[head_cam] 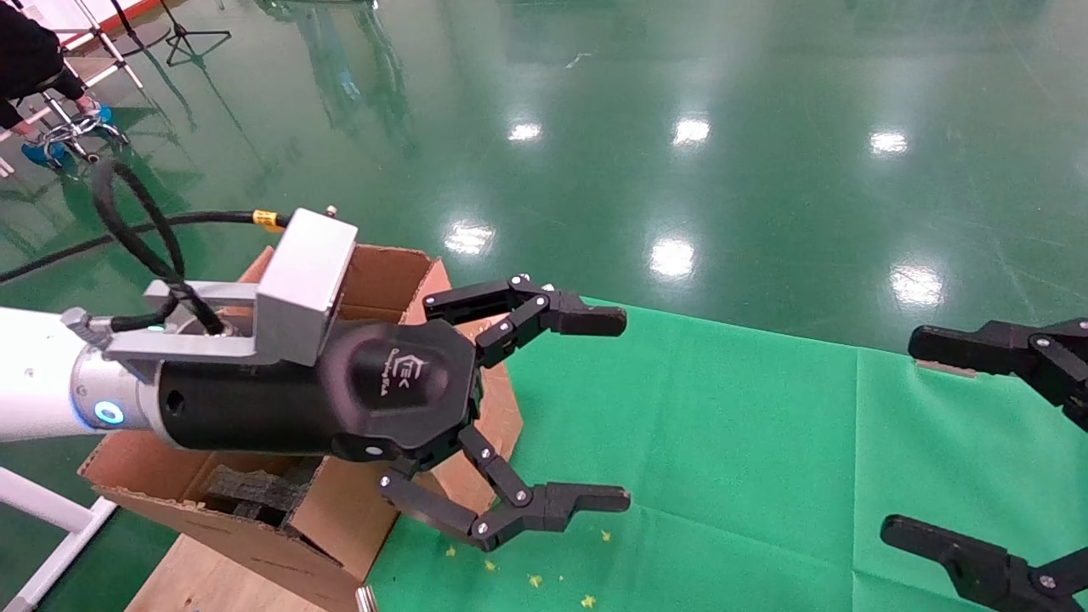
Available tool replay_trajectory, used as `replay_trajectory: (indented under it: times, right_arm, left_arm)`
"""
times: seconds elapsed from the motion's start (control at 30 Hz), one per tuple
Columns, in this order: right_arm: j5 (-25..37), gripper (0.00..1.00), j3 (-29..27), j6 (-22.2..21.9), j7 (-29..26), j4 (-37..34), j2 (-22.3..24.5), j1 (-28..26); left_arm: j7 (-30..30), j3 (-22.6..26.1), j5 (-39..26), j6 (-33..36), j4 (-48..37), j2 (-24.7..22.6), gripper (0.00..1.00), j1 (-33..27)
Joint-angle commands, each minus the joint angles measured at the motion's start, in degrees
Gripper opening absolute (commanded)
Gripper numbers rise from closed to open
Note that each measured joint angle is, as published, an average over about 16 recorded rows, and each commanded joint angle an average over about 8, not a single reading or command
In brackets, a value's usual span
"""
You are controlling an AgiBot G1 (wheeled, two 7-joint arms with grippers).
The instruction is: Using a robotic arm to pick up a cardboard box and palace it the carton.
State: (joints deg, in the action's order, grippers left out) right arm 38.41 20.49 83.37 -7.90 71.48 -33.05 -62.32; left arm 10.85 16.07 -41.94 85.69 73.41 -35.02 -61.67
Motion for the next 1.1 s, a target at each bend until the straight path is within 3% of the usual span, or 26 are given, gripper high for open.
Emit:
replay_trajectory:
  times: [0.03, 0.3, 0.33, 0.57, 0.6, 0.87, 1.1]
  right_arm:
    - [0.00, 1.00, 0.00, 0.00, 0.00, 0.00, 0.00, 0.00]
    - [0.00, 1.00, 0.00, 0.00, 0.00, 0.00, 0.00, 0.00]
    - [0.00, 0.96, 0.00, 0.00, 0.00, 0.00, 0.00, 0.00]
    - [0.00, 0.09, 0.00, 0.00, 0.00, 0.00, 0.00, 0.00]
    - [0.00, 0.00, 0.00, 0.00, 0.00, 0.00, 0.00, 0.00]
    - [0.00, 0.00, 0.00, 0.00, 0.00, 0.00, 0.00, 0.00]
    - [0.00, 0.00, 0.00, 0.00, 0.00, 0.00, 0.00, 0.00]
  left_arm:
    - [0.00, 0.00, 0.00, 0.00, 0.00, 0.00, 1.00, 0.00]
    - [0.00, 0.00, 0.00, 0.00, 0.00, 0.00, 1.00, 0.00]
    - [0.00, 0.00, 0.00, 0.00, 0.00, 0.00, 1.00, 0.00]
    - [-0.01, -0.01, 0.01, -0.01, 0.01, 0.00, 1.00, 0.01]
    - [0.00, -0.01, 0.01, -0.02, 0.00, 0.02, 1.00, 0.01]
    - [2.14, 0.38, -2.44, -1.22, 0.32, 2.21, 1.00, -0.99]
    - [12.62, 3.55, -12.35, -3.88, 2.86, 7.51, 1.00, -5.91]
